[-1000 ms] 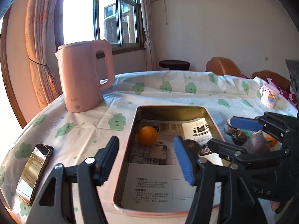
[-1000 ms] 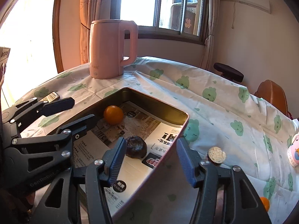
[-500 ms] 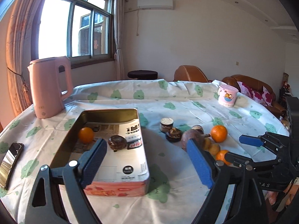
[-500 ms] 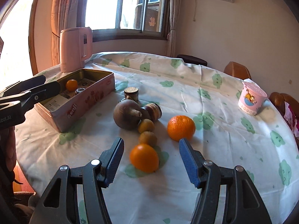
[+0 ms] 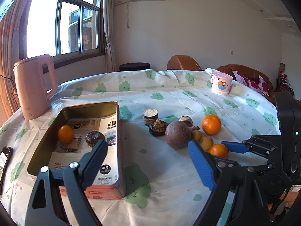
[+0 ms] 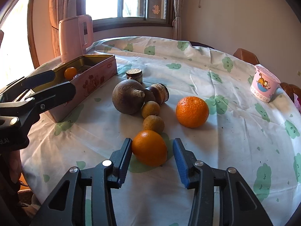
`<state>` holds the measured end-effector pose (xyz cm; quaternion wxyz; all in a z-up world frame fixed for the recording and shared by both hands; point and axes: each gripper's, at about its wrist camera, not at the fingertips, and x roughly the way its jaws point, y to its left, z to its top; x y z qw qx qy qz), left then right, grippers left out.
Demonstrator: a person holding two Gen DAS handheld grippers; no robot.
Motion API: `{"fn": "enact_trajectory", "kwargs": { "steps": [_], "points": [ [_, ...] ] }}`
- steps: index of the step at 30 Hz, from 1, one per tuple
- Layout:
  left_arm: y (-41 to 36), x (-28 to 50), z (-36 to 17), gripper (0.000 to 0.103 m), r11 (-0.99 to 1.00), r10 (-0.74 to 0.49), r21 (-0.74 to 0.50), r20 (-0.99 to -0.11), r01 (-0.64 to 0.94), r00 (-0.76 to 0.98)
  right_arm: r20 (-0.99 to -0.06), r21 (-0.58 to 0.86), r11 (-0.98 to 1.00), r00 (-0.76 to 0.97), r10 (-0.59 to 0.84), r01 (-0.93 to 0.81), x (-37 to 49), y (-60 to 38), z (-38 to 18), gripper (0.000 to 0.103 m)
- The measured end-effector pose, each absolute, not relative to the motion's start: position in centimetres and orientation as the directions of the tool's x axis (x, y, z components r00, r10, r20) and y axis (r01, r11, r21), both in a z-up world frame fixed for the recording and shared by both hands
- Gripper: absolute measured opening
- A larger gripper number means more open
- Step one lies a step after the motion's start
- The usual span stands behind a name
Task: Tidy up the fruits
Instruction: 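Move both open tools back to the fruit cluster, then close the right tool on an orange while the left tool grasps the purple mangosteen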
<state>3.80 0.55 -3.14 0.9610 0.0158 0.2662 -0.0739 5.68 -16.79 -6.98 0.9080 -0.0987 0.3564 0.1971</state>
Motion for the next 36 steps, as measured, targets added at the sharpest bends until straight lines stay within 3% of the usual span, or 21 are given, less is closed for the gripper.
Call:
{"fn": "enact_trajectory", "kwargs": {
  "steps": [6, 14, 19, 28, 30, 36],
  "points": [
    [-0.4, 5.0, -3.1, 0.09, 0.983, -0.167, -0.02, -0.537, 0.185, 0.827, -0.681, -0.011, 0.904, 0.665, 0.307, -0.428, 5.7, -17.3, -6.9, 0.036],
    [-2.6, 7.5, -2.8, 0.088, 0.975, -0.179, 0.001, -0.581, 0.221, 0.794, -0.606, 0.002, 0.944, 0.751, 0.263, -0.329, 7.1, -19.4, -4.1, 0.036],
    [-4.1, 9.2, -3.8, 0.082, 0.968, -0.178, 0.024, -0.635, 0.25, 0.751, -0.589, -0.014, 0.963, 0.78, 0.21, -0.27, 9.1, -19.9, -3.3, 0.036],
    [-5.0, 11.7, -5.3, 0.059, 0.96, -0.202, -0.004, -0.704, 0.281, 0.681, -0.585, 0.013, 0.969, 0.784, 0.209, -0.248, 10.5, -20.2, -3.7, 0.036],
    [-5.1, 11.9, -5.4, 0.049, 0.956, -0.216, -0.017, -0.713, 0.292, 0.667, -0.588, 0.009, 0.968, 0.782, 0.21, -0.253, 10.6, -20.1, -3.7, 0.036],
    [-4.9, 11.7, -5.1, 0.049, 0.961, -0.208, -0.014, -0.696, 0.276, 0.687, -0.573, 0.024, 0.959, 0.782, 0.244, -0.281, 10.3, -20.1, -3.6, 0.036]
  ]
}}
